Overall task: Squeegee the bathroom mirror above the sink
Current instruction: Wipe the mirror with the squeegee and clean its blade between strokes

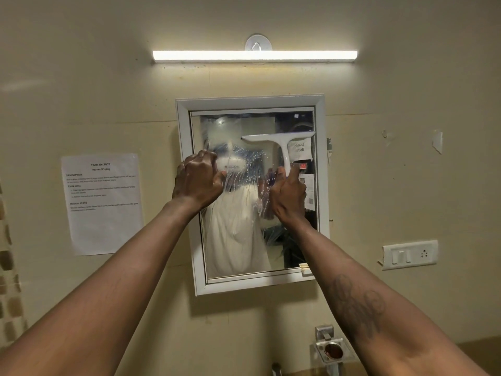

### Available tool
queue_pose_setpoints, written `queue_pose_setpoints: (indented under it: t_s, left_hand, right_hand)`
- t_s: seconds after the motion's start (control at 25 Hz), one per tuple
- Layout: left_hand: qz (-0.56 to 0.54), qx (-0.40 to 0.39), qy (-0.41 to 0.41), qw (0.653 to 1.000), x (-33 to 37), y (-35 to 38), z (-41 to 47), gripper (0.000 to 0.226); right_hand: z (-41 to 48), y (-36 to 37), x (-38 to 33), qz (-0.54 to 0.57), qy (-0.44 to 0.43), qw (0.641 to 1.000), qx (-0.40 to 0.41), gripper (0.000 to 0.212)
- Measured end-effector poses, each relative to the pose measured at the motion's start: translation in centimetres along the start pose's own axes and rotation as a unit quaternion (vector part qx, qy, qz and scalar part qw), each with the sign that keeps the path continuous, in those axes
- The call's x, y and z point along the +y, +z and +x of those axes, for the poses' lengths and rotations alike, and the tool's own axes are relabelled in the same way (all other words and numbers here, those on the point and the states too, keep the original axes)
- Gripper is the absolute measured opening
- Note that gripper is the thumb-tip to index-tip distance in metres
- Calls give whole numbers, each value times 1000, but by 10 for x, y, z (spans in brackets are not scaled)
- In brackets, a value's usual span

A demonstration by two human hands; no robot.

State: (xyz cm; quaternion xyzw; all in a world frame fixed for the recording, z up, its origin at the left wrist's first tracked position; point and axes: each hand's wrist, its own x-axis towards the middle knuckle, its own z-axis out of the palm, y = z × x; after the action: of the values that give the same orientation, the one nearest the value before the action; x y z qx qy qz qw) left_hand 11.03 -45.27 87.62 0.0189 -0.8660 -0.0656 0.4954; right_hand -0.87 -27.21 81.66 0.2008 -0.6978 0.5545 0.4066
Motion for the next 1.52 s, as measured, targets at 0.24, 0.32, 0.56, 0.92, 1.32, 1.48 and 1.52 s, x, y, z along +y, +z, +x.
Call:
queue_pose_setpoints:
  t_s: [0.24,0.32,0.56,0.92,1.32,1.48,1.52]
  left_hand:
    - [-3,-10,-5,1000,-4,3,-15,44]
    - [-4,-12,-5,1000,-6,3,-20,40]
    - [-4,-22,-1,1000,-5,6,-36,30]
    - [-1,-18,5,1000,1,-10,-45,29]
    - [13,20,15,1000,-5,-40,-17,35]
    - [16,30,17,999,-10,-42,-7,38]
    - [16,34,16,999,-12,-43,-4,39]
  right_hand:
    - [-32,-4,16,-14,22,1000,-9,31]
    - [-44,-7,20,-10,21,1000,-11,42]
    - [-79,-14,38,-46,55,997,-29,39]
    - [-95,-26,28,-25,57,998,-25,23]
    - [-21,5,-62,3,-24,999,20,31]
    - [-8,23,-79,23,-41,999,10,29]
    - [-5,27,-82,24,-43,999,9,30]
